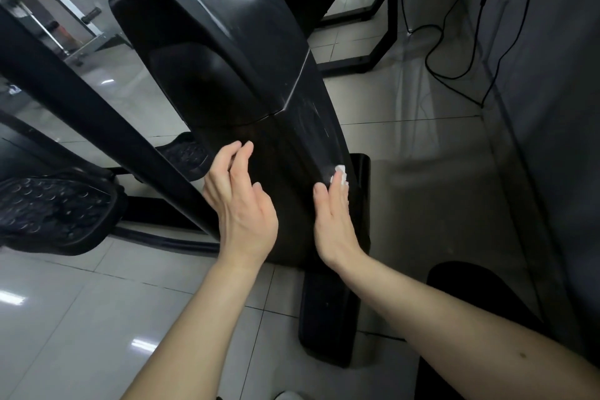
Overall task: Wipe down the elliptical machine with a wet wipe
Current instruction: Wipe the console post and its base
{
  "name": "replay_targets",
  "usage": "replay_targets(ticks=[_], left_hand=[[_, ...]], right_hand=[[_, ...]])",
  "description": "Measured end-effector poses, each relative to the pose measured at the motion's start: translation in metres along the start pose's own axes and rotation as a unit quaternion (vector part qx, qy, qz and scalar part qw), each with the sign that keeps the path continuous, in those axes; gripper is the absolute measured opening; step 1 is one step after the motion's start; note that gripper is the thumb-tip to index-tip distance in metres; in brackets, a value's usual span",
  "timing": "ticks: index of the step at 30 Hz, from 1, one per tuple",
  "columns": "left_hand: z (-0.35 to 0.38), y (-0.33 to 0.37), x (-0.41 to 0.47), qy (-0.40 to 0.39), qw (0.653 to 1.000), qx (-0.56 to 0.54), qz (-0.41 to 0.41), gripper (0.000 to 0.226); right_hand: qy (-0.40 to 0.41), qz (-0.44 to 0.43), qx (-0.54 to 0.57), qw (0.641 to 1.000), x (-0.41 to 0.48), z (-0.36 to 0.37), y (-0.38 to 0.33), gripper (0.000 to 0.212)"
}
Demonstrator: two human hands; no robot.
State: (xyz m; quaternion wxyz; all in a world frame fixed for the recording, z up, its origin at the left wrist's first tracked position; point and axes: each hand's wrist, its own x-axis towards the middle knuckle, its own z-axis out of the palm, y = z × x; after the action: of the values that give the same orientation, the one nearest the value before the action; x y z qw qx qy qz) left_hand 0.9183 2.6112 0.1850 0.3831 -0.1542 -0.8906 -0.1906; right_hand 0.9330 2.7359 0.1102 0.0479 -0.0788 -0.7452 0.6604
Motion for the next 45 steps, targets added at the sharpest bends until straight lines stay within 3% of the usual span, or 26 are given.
replay_targets(ticks=[4, 8, 10, 14, 16, 18, 22, 26, 28, 32, 34, 36, 38, 42, 45], left_hand=[[0.000, 0.004, 0.001, 0.000, 1.000, -0.014, -0.001, 0.061], [0.002, 0.005, 0.002, -0.007, 1.000, -0.022, -0.004, 0.059], [0.002, 0.006, 0.001, -0.011, 1.000, -0.026, -0.006, 0.059], [0.004, 0.012, -0.003, -0.016, 0.999, -0.027, -0.014, 0.060], [0.004, 0.018, -0.004, -0.016, 1.000, -0.022, -0.005, 0.060], [0.004, 0.023, -0.004, -0.020, 1.000, -0.014, 0.020, 0.060], [0.002, 0.028, 0.003, -0.016, 1.000, -0.019, 0.017, 0.061], [0.002, 0.031, 0.006, -0.015, 1.000, -0.022, -0.005, 0.060], [0.005, 0.034, 0.000, -0.027, 0.999, -0.021, -0.015, 0.060], [0.015, 0.039, -0.018, -0.065, 0.997, -0.021, -0.041, 0.062], [0.019, 0.039, -0.023, -0.077, 0.996, -0.020, -0.044, 0.064], [0.022, 0.039, -0.023, -0.079, 0.996, -0.018, -0.045, 0.064], [0.026, 0.039, -0.021, -0.072, 0.996, -0.014, -0.049, 0.064], [0.028, 0.034, -0.017, -0.057, 0.998, -0.003, -0.034, 0.063], [0.029, 0.030, -0.021, -0.060, 0.998, 0.006, -0.015, 0.065]], right_hand=[[0.014, -0.171, -0.017, 0.985, 0.004, 0.002, -0.053, 0.065], [0.041, -0.249, -0.039, 0.967, 0.015, 0.000, -0.052, 0.061], [0.053, -0.221, -0.034, 0.973, 0.017, 0.000, -0.021, 0.061], [0.013, 0.017, -0.016, 1.000, 0.022, -0.006, 0.027, 0.059], [-0.003, 0.086, -0.008, 0.996, 0.029, -0.012, 0.016, 0.061], [0.007, 0.049, 0.024, 0.998, 0.037, -0.016, -0.014, 0.062], [0.011, -0.113, 0.029, 0.993, 0.059, -0.019, -0.074, 0.060], [0.025, -0.162, 0.018, 0.986, 0.081, -0.020, -0.060, 0.058], [0.039, -0.114, 0.035, 0.992, 0.085, -0.020, -0.025, 0.060], [0.029, 0.109, 0.033, 0.993, 0.091, -0.026, 0.042, 0.061], [0.023, 0.168, 0.045, 0.985, 0.094, -0.030, 0.050, 0.070], [0.033, 0.121, 0.057, 0.990, 0.092, -0.033, 0.030, 0.067], [0.035, 0.016, 0.056, 0.998, 0.088, -0.033, -0.004, 0.056], [0.028, -0.198, -0.007, 0.980, 0.079, -0.024, -0.045, 0.057], [0.051, -0.176, -0.006, 0.983, 0.085, -0.018, -0.010, 0.057]])
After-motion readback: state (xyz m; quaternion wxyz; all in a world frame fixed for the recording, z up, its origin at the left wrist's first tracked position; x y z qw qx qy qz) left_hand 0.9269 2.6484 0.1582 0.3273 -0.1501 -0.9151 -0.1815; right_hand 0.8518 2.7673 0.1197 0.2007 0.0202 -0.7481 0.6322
